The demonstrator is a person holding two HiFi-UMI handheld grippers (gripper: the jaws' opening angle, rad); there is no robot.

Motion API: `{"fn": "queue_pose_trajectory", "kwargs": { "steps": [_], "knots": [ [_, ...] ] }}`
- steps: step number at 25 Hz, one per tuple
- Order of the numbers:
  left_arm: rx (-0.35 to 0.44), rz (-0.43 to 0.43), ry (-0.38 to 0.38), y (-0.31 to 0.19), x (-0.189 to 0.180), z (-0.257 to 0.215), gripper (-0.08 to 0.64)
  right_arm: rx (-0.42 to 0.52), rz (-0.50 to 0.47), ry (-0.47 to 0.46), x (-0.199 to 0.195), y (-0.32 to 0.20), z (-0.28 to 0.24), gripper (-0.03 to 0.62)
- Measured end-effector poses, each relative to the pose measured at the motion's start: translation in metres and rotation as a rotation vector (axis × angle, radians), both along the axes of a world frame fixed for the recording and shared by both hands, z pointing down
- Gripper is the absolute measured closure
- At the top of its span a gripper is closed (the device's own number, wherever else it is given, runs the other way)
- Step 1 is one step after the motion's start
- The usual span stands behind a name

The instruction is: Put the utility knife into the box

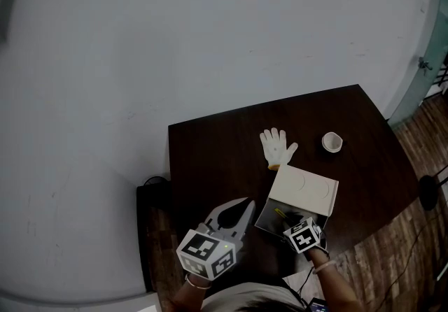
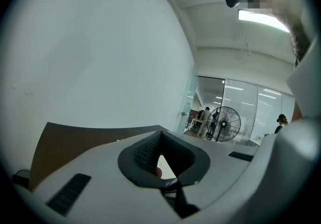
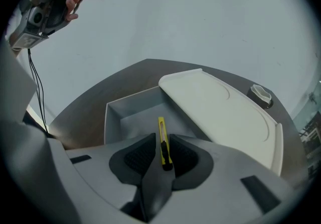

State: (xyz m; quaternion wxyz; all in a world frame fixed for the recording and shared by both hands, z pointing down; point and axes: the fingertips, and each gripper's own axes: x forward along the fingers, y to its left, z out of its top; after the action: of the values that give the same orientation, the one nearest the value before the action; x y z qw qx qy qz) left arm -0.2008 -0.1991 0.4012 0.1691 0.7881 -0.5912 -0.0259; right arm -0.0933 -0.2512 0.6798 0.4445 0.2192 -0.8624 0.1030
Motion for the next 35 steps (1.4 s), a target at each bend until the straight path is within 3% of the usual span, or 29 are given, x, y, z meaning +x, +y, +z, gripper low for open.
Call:
{"fn": "queue_pose_trajectory", "kwargs": {
  "steps": [26,35],
  "knots": [
    [0.050,0.105,-0.036,0.025,0.029,-0.015,0.543,0.180,0.216,-0.313,0.012,0.026,-0.124,0.551],
    [0.060,0.133,-0.037,0.032,0.044,-0.020,0.543,0.261,0.227,-0.384,0.021,0.045,-0.171,0.565]
  ]
}}
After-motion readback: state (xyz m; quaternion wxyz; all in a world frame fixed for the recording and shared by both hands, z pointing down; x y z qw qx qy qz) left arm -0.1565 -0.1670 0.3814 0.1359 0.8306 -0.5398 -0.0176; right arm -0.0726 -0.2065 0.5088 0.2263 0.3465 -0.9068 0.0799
